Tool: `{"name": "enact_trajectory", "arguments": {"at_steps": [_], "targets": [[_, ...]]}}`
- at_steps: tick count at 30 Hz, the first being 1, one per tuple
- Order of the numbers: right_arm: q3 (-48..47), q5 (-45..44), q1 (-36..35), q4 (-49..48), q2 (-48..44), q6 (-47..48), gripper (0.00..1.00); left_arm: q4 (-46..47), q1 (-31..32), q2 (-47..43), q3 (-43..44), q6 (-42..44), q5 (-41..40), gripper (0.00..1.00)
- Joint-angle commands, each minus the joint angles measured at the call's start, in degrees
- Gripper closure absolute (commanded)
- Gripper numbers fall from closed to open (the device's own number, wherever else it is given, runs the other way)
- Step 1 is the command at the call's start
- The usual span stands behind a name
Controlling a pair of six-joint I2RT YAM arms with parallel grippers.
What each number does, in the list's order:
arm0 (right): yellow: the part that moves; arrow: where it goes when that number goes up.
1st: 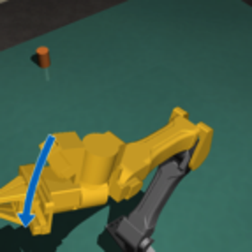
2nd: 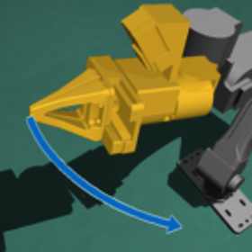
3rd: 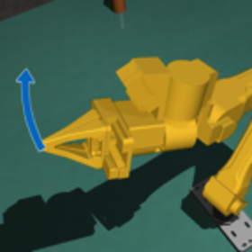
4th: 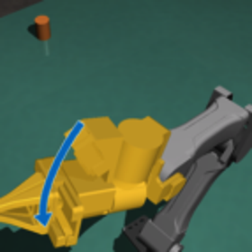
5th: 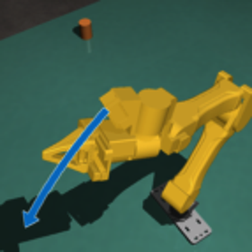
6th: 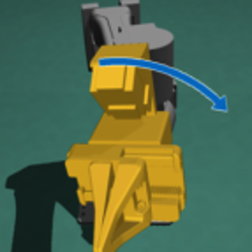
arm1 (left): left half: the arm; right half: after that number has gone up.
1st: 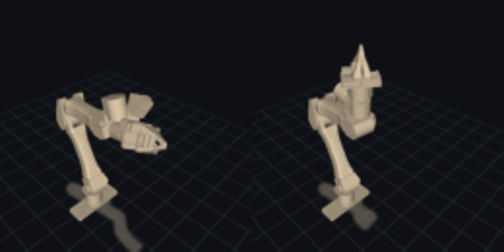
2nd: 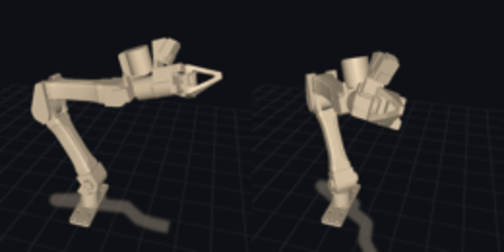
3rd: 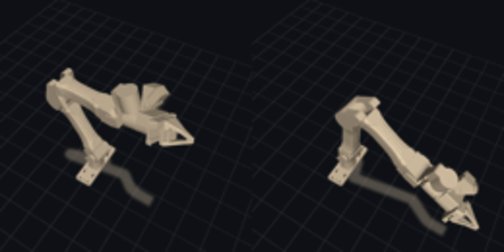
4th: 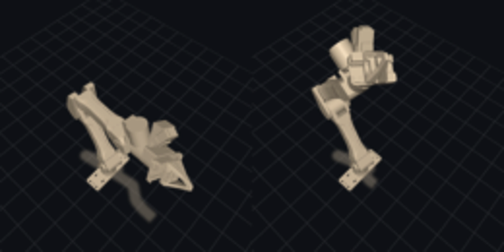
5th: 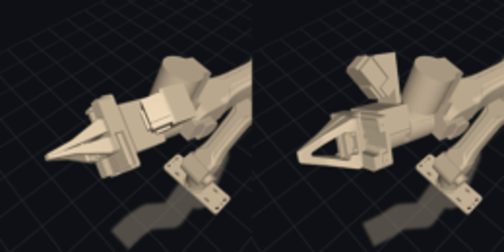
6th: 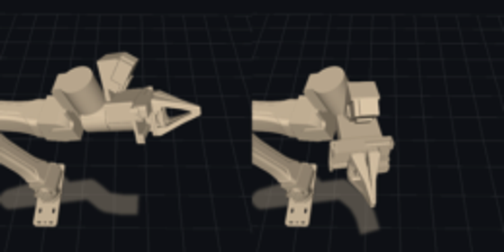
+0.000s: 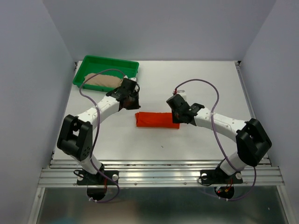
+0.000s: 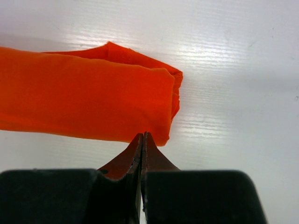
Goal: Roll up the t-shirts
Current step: Roll the T-shirt to the center of the board, then move the bin to the center of the board.
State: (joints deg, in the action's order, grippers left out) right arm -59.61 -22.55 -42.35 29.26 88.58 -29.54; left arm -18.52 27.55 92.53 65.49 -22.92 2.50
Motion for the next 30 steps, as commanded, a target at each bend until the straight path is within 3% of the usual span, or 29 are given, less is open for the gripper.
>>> {"name": "enact_trajectory", "arguments": {"at_steps": [1,9,15,25,30], "targets": [[-3.66,3.46,0.25,0.63,-1.74,0.71,0.98,-2.04,-0.22,-4.28,3.50,1.21,-0.22,1.00],[-4.81,6.11,0.78,-0.16,1.51,-1.31,0.98,-1.52,3.38,-7.10,1.13,-0.55,2.33,1.00],[-5.51,12.69,6.04,-3.68,4.93,-1.57,0.98,3.31,6.81,-1.49,0.25,-3.01,5.66,1.00],[-3.67,14.28,8.16,-8.69,13.64,-1.57,0.99,6.48,6.99,8.88,0.16,-3.10,3.39,1.00],[-1.56,14.55,8.16,-9.22,9.79,-1.75,0.99,5.69,6.99,9.42,-0.02,-2.48,2.60,1.00]]}}
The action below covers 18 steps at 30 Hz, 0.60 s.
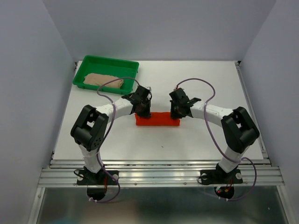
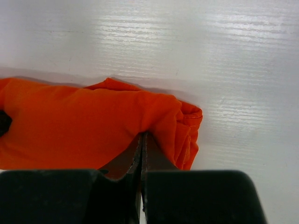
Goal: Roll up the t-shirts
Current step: Move the bin to the center of the board.
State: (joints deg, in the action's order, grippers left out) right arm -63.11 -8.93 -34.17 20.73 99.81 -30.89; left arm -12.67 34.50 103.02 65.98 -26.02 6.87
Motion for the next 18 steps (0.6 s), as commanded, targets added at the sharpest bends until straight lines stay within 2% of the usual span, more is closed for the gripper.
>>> {"name": "enact_trajectory", "arguments": {"at_steps": [1,3,8,14,18], "targets": [[1.94,1.19,-0.02,-0.61,-2.59,-0.13,0.99,-0.51,0.04,-2.03,-0.15,0.71,-2.04,1.00],[1.07,2.24,-0.02,-1.04,-5.31,-0.48,0.99,-1.83,-0.05,-2.82,1.61,1.15,-2.56,1.00],[-4.21,1.02,-5.02,0.01,-6.65,-0.74,0.97,-5.70,-0.05,-5.11,6.96,2.29,-4.59,1.00],[-6.23,2.33,-5.64,-1.31,-3.49,-1.54,0.97,-8.25,-0.40,-6.69,8.82,2.73,-5.73,1.00],[-4.22,5.32,-5.64,-4.64,-0.15,-2.15,0.96,-9.65,-2.15,-7.75,9.26,3.26,-6.26,1.00]]}}
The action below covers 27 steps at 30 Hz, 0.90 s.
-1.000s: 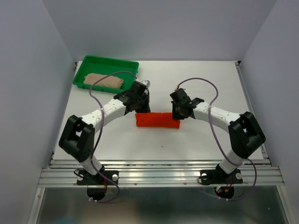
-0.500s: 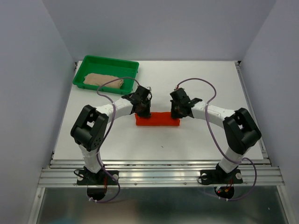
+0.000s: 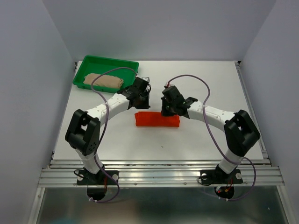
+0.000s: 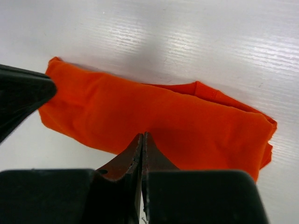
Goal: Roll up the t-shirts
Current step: Move the bin to the center of the board.
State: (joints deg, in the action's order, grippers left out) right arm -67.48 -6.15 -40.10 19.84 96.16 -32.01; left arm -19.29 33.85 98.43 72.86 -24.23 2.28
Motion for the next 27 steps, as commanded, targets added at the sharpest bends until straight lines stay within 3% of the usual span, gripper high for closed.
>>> {"name": "enact_trajectory", "arguments": {"at_steps": [1,5,9,11,12,14,15,17,22,27], "targets": [[0.25,2.98,0.28,-3.66,4.64,-1.12,0.96,-3.21,-2.81,-3.77,2.55,1.73,-1.67,1.00],[0.60,3.51,0.28,-4.28,8.60,-1.21,0.96,-4.96,-7.29,-5.44,4.39,3.39,-1.58,1.00],[-0.45,2.99,0.28,-3.84,6.50,-0.60,0.96,-6.99,-11.60,-5.36,8.78,5.85,-1.67,1.00],[-2.56,1.24,0.28,-2.52,3.61,-0.07,0.93,-7.95,-12.57,-3.87,11.32,6.73,-3.85,1.00],[-3.17,0.53,0.28,-2.17,2.38,0.02,0.86,-9.00,-13.18,-3.25,14.30,7.43,-4.65,0.98],[-4.58,-2.19,0.28,-2.08,-1.14,0.02,0.79,-9.97,-13.63,-0.10,19.50,8.23,-6.58,0.86],[-4.94,-3.33,0.28,-1.99,-2.19,0.02,0.63,-10.67,-13.72,1.13,21.17,8.67,-7.20,0.79],[-5.64,-7.53,0.28,-1.47,-4.82,0.02,0.50,-11.82,-14.16,5.69,26.42,9.64,-8.61,0.58],[-4.59,-15.45,0.28,-0.41,-8.26,0.02,0.30,-13.23,-14.42,17.81,37.25,11.75,-12.03,0.23],[-1.96,-18.72,0.28,0.99,-11.69,-0.68,0.19,-13.68,-14.60,26.36,47.80,13.68,-11.95,0.17]]}}
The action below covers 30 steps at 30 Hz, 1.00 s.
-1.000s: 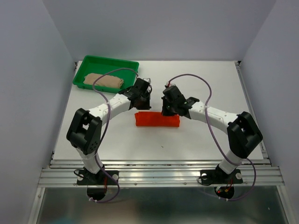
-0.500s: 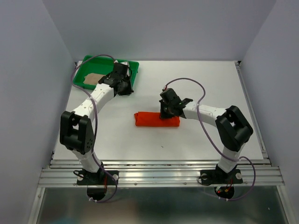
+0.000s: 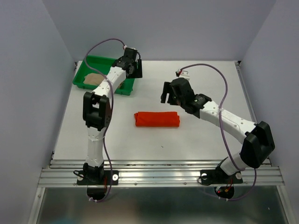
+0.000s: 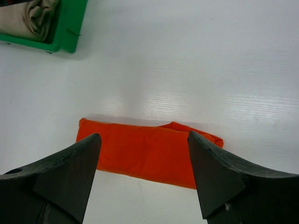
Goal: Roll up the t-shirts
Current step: Move the bin to the center of the board.
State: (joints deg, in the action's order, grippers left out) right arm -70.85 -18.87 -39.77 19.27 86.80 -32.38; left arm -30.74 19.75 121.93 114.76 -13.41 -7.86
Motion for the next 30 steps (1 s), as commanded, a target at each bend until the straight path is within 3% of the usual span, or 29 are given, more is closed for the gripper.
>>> {"name": "enact_trajectory", "arguments": {"at_steps": [1,7,16,30], "targets": [[1.85,-6.26,-0.05,1.74,-2.78,-0.58,0.19,-1.96,-0.41,3.92,6.70,3.21,-1.46,0.17],[3.96,-6.97,-0.05,3.06,-4.54,-1.72,0.18,-2.92,-0.41,12.35,13.29,2.87,2.92,0.20],[7.56,-7.85,2.58,3.85,-7.17,-3.74,0.16,2.08,2.83,12.81,11.45,-0.39,18.12,0.32],[21.62,10.07,11.90,3.85,-14.38,-9.01,0.14,6.83,11.01,15.98,21.56,-7.51,30.01,0.32]]}}
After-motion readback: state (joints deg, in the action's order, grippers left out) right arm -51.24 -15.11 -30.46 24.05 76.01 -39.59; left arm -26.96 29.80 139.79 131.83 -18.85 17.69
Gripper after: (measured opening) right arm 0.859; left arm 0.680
